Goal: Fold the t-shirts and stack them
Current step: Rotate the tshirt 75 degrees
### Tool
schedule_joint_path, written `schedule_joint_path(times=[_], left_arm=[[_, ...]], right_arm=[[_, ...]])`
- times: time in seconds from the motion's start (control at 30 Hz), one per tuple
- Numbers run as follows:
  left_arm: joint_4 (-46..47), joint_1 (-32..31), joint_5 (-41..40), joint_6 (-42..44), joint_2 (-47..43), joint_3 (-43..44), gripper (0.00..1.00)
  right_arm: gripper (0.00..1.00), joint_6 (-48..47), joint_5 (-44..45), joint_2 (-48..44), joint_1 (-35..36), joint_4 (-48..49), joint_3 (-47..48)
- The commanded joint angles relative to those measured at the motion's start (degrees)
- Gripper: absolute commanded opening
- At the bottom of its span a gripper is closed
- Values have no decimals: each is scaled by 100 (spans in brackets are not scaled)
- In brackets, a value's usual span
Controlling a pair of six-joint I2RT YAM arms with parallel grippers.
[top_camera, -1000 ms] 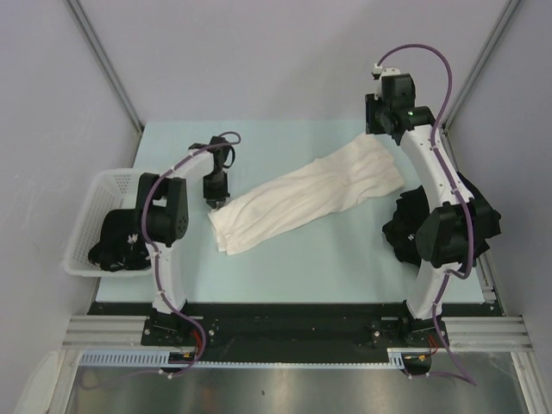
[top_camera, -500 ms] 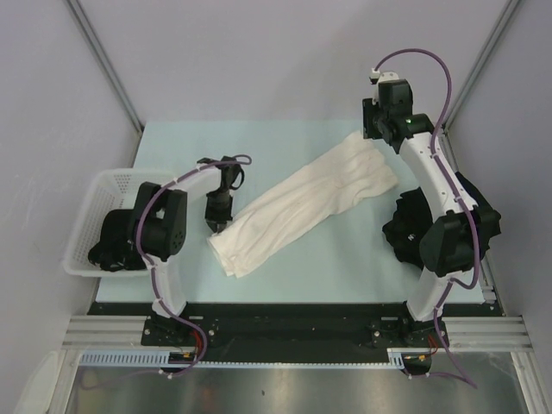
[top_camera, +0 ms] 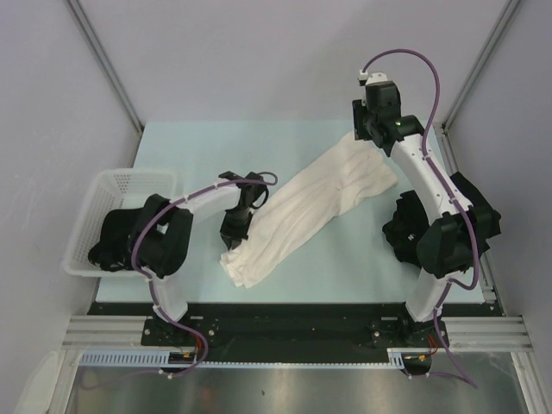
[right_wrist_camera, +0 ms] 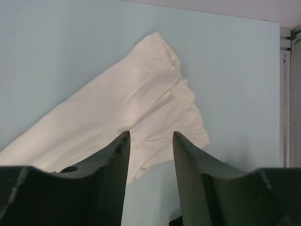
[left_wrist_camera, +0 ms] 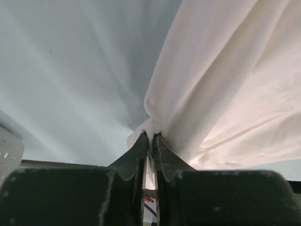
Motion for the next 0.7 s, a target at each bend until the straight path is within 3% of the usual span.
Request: schedule_joint_path(times=[0.0,0.1,0.13,0.2,0.27,0.4,0.5,0.53,0.67], left_arm=[[-251,-11,-255,-172,-487,-217,13],[-304,-11,-423,-180,-435,-165,14],[-339,-11,-510,-172,-417,-130,14],[-444,-2,-625,-207,-356,72,14],[-567,-11,-800,-207,-321,282,15],[-708,-2,-1178,-128,-154,521,16],[-700,7,-1425,-110,-75,582,19],[-717,24,-1477,-93,-57,609,22],[-735,42,-1592,-75,75,679,32]], right_arm=[[48,-28,244,-136,8,196,-92],[57,24,383,-153,8,187,-241],[76,77,454,-153,8,187,-259],[92,130,516,-136,-27,152,-277],[93,130,455,-118,-54,125,-304],[84,261,227,-135,-124,37,-339],[91,419,60,-241,-133,11,-383],[99,437,-45,-285,-133,-7,-391],[100,464,-178,-408,-142,-24,-523]])
